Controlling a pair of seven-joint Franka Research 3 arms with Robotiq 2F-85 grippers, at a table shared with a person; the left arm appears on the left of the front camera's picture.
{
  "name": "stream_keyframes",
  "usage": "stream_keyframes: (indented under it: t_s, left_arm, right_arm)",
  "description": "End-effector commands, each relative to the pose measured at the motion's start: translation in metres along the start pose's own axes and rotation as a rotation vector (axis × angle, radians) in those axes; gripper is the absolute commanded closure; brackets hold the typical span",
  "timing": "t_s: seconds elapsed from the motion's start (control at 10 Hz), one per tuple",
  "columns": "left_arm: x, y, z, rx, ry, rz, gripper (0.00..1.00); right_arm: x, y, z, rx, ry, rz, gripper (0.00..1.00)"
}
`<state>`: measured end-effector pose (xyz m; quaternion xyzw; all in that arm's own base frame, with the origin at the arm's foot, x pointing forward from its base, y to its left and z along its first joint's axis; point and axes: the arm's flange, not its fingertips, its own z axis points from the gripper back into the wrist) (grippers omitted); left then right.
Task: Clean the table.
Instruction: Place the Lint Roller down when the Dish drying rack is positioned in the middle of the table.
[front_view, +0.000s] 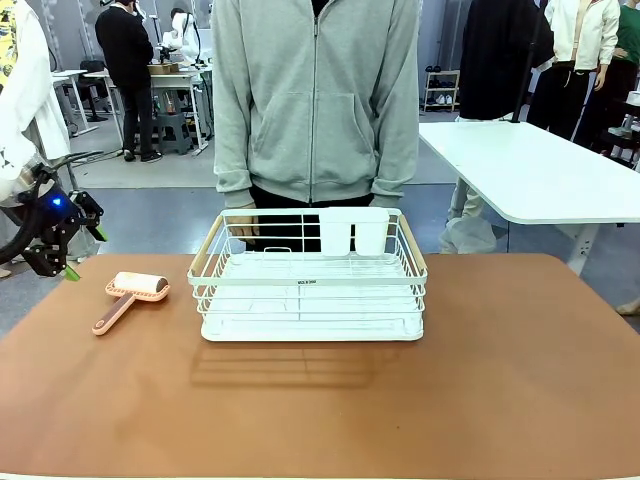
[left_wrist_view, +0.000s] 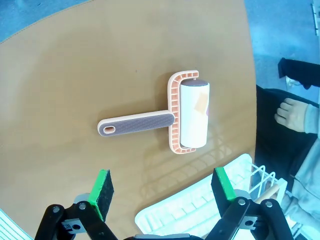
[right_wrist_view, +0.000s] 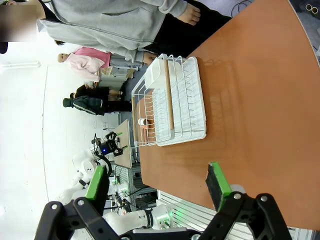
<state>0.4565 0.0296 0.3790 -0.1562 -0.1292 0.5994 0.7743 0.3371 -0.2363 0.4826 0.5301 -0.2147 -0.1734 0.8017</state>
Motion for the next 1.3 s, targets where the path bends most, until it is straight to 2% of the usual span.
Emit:
stream_keyframes:
  t_s: [0.0,1.2]
  left_arm:
    - [0.0017,0.0015,0.0003,-0.003,-0.004,0.0,0.0]
    - [0.0017,0.0015,0.0003,-0.003,-0.004,0.0,0.0]
  right_arm:
    - [0.0,0.0029,0.0015,0.022,0.0,0.014,0.0]
    - [0.0,0.0029,0.0015,0.022,0.0,0.014,0.0]
